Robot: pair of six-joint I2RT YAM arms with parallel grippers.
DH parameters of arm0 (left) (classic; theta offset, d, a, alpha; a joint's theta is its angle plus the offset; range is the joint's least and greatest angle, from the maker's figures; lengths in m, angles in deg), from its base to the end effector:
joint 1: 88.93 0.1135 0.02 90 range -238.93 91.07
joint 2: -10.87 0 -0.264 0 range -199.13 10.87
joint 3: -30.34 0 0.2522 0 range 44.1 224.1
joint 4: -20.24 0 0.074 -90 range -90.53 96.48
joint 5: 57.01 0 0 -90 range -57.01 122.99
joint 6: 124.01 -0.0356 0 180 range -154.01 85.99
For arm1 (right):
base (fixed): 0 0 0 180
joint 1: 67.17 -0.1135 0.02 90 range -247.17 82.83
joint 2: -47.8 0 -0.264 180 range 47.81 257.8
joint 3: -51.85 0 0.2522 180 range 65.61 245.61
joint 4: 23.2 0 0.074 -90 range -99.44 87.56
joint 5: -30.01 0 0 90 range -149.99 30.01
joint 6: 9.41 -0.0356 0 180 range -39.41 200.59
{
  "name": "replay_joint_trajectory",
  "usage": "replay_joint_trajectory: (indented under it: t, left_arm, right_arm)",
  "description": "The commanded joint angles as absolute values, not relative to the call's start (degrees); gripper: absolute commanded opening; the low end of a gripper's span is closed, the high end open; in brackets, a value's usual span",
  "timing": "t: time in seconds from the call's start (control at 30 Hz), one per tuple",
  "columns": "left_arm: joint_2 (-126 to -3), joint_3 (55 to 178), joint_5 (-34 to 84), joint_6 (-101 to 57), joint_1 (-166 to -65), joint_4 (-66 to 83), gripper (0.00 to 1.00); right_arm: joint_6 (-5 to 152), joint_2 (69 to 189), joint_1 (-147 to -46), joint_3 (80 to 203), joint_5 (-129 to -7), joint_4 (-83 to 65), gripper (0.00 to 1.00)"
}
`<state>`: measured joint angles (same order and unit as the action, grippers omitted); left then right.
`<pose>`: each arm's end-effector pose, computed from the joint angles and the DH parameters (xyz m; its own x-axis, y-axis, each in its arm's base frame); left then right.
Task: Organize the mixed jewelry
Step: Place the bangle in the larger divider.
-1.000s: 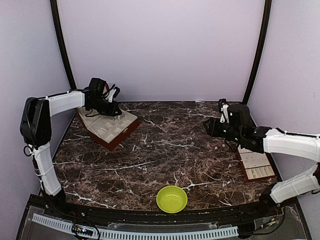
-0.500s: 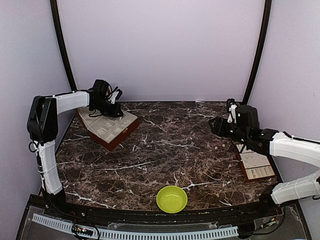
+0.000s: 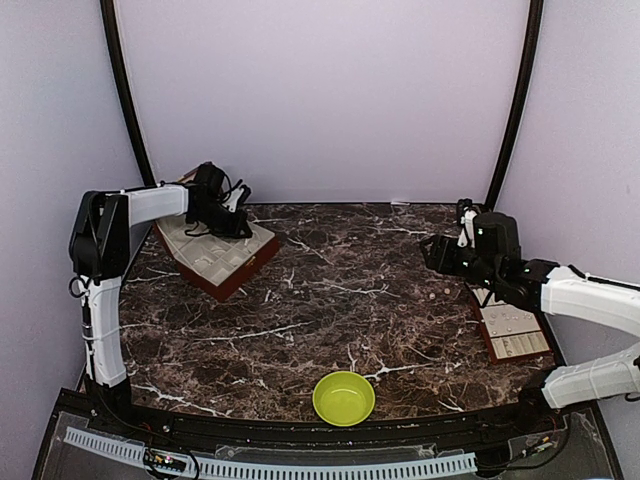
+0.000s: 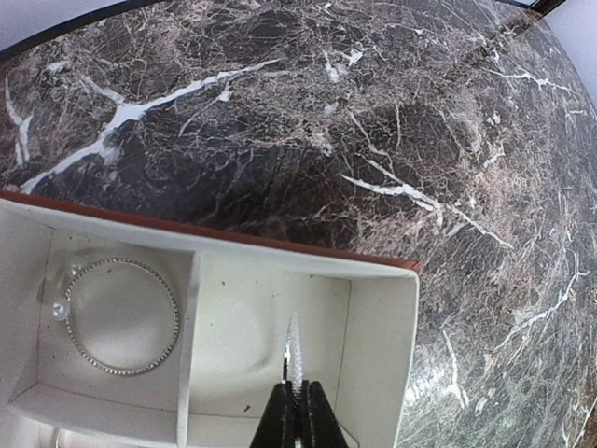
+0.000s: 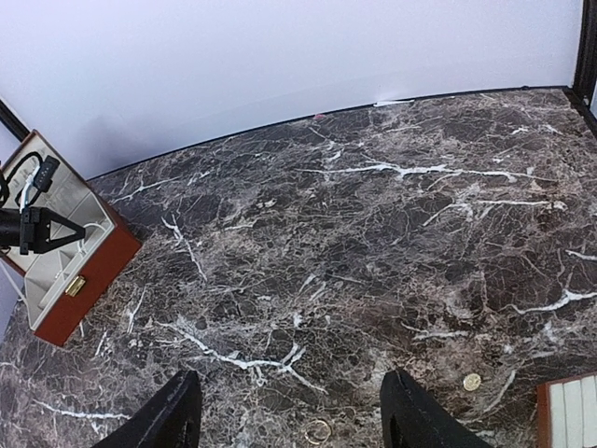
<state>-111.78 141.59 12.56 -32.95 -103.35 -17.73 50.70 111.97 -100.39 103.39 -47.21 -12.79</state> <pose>0.4614 -0.1315 0.2045 -0.7433 0.1732 -0.6462 0.4398 0.8543 -0.2769 0.2144 0.1310 0.2534 -0.4652 0.2762 -0.8410 -0.1524 0.9109 0.3835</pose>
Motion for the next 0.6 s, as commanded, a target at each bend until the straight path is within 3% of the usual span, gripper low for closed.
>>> replay_joint_trajectory:
  t: [0.0, 0.57]
  left_arm:
    - [-111.9, 143.61, 9.25, -33.14, -103.44, -19.1, 0.0]
    - [-115.5, 145.78, 6.34, -33.31, -103.44, -20.07, 0.0]
  right_arm:
    - [50.36, 111.1, -99.99, 102.7, -46.41, -13.83, 0.66]
    - [50.05, 112.89, -99.87, 103.4, -46.54, -14.01, 0.67]
